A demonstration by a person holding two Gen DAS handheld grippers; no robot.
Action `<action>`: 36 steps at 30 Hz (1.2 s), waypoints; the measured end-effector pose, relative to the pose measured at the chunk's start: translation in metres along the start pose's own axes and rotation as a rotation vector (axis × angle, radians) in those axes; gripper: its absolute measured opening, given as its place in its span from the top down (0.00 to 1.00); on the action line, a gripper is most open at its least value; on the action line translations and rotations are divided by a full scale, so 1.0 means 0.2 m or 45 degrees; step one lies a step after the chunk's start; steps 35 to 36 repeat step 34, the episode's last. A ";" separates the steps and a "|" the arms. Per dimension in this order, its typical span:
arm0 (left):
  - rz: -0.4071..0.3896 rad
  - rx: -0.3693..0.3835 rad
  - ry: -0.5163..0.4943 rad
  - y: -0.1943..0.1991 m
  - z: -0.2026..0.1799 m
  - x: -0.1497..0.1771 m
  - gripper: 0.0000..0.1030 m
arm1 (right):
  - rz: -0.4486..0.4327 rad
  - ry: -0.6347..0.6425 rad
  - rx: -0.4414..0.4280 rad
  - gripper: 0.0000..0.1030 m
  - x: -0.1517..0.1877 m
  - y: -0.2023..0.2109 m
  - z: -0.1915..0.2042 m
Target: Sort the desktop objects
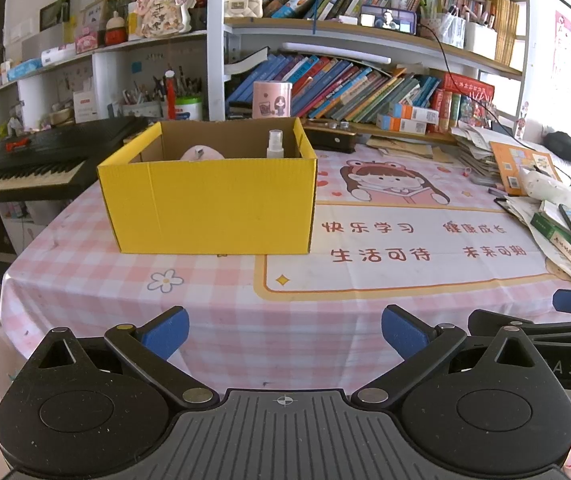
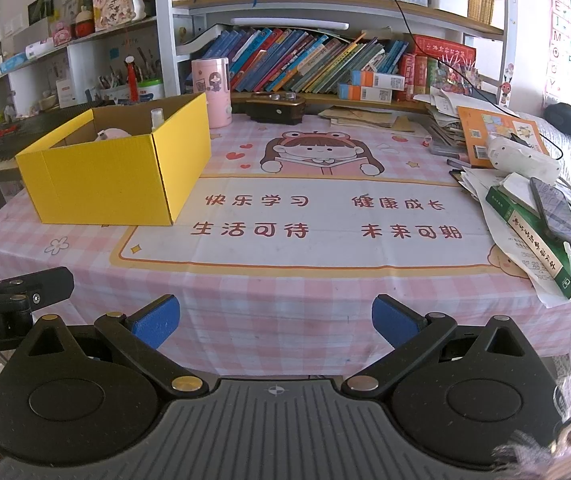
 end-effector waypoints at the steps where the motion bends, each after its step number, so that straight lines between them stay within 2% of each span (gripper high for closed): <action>1: 0.000 0.000 0.000 0.00 0.00 0.00 0.00 | 0.000 0.000 0.000 0.00 0.00 0.00 0.00; 36: -0.014 -0.001 0.000 0.02 -0.01 0.00 0.00 | 0.005 -0.003 -0.004 0.00 0.01 0.01 -0.01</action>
Point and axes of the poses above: each gripper's, at about its wrist camera, not at the fingertips, and y roughly against the way its jaws point, z to its left, x to its underside, the point moved 8 cm from there along -y, roughly the way its jaws point
